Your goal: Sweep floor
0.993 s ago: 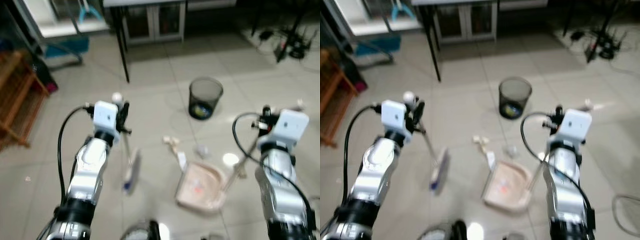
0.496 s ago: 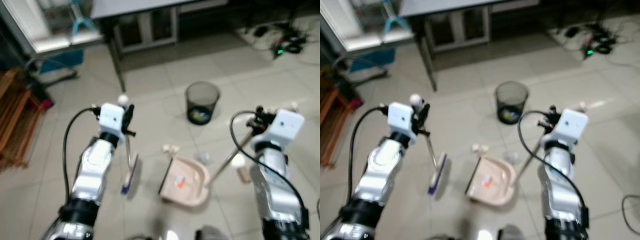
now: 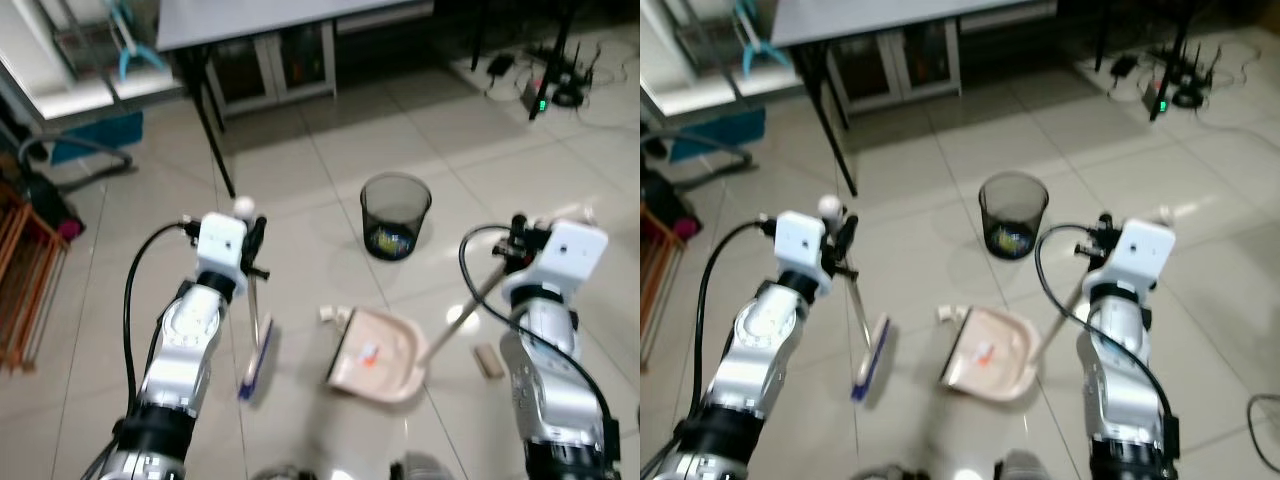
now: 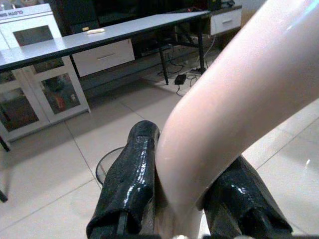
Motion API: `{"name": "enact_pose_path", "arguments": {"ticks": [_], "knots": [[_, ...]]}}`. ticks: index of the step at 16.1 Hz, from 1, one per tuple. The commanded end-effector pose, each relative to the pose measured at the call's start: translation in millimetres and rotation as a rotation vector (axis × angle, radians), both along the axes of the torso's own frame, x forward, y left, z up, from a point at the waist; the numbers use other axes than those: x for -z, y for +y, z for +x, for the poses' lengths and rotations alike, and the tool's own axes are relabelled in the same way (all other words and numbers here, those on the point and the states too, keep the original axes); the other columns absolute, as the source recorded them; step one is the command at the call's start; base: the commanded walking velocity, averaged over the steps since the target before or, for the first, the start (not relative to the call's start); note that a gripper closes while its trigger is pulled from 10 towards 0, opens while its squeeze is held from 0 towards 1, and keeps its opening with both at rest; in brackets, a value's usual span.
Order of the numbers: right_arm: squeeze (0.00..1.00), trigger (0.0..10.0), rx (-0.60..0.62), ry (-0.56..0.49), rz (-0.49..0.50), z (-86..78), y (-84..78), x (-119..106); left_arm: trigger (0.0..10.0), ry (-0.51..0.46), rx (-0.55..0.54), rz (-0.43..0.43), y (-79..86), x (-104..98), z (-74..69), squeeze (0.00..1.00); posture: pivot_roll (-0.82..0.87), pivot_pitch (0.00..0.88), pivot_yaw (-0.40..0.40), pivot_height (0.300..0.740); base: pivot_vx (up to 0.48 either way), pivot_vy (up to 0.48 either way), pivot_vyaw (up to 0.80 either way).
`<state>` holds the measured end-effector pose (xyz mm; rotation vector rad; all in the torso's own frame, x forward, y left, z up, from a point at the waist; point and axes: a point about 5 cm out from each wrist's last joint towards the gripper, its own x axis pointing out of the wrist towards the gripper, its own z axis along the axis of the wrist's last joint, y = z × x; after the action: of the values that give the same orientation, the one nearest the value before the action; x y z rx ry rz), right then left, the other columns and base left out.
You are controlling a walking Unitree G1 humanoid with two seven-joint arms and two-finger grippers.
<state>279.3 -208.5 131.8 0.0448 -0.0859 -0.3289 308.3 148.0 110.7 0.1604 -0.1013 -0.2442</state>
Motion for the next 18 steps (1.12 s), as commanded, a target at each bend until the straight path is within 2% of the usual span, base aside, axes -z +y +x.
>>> {"name": "enact_pose_path", "arguments": {"ticks": [1,3,6,8,12,16,18], "knots": [[0.0,10.0,0.014,-0.037,-0.006,-1.3,-5.2,-9.6,10.0,-0.058,0.019,-0.003,-5.1,-13.5,2.4,0.0,-0.06,0.09,0.095,0.74,0.394,0.0,-0.8],[0.0,10.0,0.012,-0.03,-0.026,-1.6,-5.4,-9.4,10.0,-0.055,0.02,-0.002,-5.1,-12.6,1.3,0.0,-0.06,0.088,0.097,0.74,0.394,0.0,-0.65],[0.0,10.0,0.019,-0.035,-0.044,-2.7,-7.4,-9.7,10.0,-0.051,0.013,0.006,-2.8,-12.0,1.0,0.0,-0.06,0.089,0.096,0.74,0.393,0.0,0.0],[0.0,10.0,0.026,-0.016,-0.091,-3.1,-9.2,-9.9,10.0,-0.049,0.009,0.005,-1.8,-11.9,1.0,0.0,-0.06,0.091,0.097,0.74,0.381,0.0,0.0],[0.0,10.0,0.06,-0.033,-0.157,-3.4,-14.1,-13.6,10.0,-0.041,-0.015,-0.017,0.7,-9.2,-1.0,0.0,-0.06,0.093,0.091,0.74,0.0,0.0,0.0],[0.0,10.0,0.044,-0.04,-0.188,2.8,-19.1,-18.5,10.0,-0.046,-0.024,-0.02,1.9,-7.1,-1.1,0.0,-0.06,0.091,0.087,0.74,0.0,0.0,0.0],[0.0,10.0,0.063,-0.031,-0.237,9.0,-27.3,-19.8,10.0,-0.035,-0.042,-0.027,3.6,-2.9,2.1,0.0,-0.05,0.085,0.074,0.74,0.0,0.0,0.0]]}}
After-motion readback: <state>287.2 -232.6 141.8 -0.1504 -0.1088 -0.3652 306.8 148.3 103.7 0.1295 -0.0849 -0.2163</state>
